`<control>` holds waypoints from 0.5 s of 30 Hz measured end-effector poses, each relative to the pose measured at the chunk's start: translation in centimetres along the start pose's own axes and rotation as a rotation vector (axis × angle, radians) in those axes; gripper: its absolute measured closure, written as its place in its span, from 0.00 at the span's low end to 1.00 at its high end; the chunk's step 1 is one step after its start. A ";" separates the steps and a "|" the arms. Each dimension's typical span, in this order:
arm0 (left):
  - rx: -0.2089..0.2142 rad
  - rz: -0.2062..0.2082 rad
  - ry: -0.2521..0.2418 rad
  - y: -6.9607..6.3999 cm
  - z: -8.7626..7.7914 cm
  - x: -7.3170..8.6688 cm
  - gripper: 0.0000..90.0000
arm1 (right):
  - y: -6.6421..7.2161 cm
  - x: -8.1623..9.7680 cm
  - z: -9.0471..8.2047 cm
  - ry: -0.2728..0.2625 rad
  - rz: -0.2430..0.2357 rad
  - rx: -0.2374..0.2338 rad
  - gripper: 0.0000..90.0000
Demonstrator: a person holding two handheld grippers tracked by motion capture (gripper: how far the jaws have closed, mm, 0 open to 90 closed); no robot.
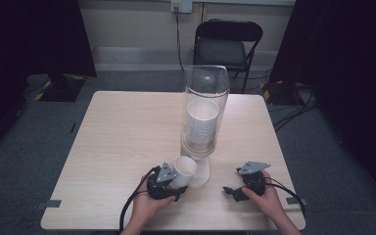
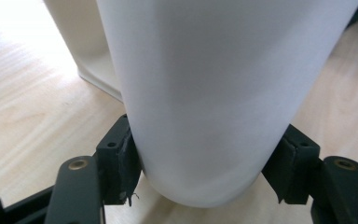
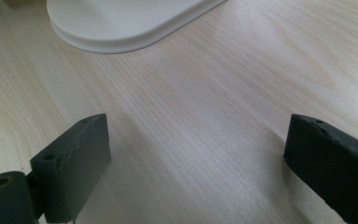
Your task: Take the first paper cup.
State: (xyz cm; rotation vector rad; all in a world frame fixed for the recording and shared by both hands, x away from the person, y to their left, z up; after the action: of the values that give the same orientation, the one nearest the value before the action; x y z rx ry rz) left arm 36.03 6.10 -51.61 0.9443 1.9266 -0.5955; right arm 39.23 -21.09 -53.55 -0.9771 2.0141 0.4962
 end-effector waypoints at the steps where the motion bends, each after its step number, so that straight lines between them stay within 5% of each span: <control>1: 0.013 0.004 0.004 -0.5 -0.1 0.0 0.40 | 0.0 0.0 0.0 0.001 0.000 -0.002 0.07; 10: 0.079 0.034 -0.004 -2.7 0.3 -0.3 0.39 | -0.5 0.0 -1.3 0.010 0.023 -0.001 0.19; 12: 0.087 0.046 0.011 -3.0 0.7 -0.2 0.39 | -0.5 -0.6 -2.1 -0.017 0.077 -0.021 0.20; 15: 0.101 0.036 -0.001 -3.5 1.1 -0.4 0.39 | -0.5 -1.8 -3.0 -0.054 0.073 0.000 0.20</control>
State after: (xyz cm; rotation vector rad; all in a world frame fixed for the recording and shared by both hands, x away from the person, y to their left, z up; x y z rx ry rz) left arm 33.91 3.14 -51.67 1.0399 1.8896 -0.6769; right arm 38.80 -22.45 -50.34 -0.8832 2.0069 0.5563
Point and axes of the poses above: each handheld gripper's, and its own axes: z roughly forward along the jaws, x roughly out of its underside, y roughly to its left, the point moved 5 cm from there along z, roughly forward along the jaws, and after that the axes turned 8 degrees about -y, right-handed, at the moved point
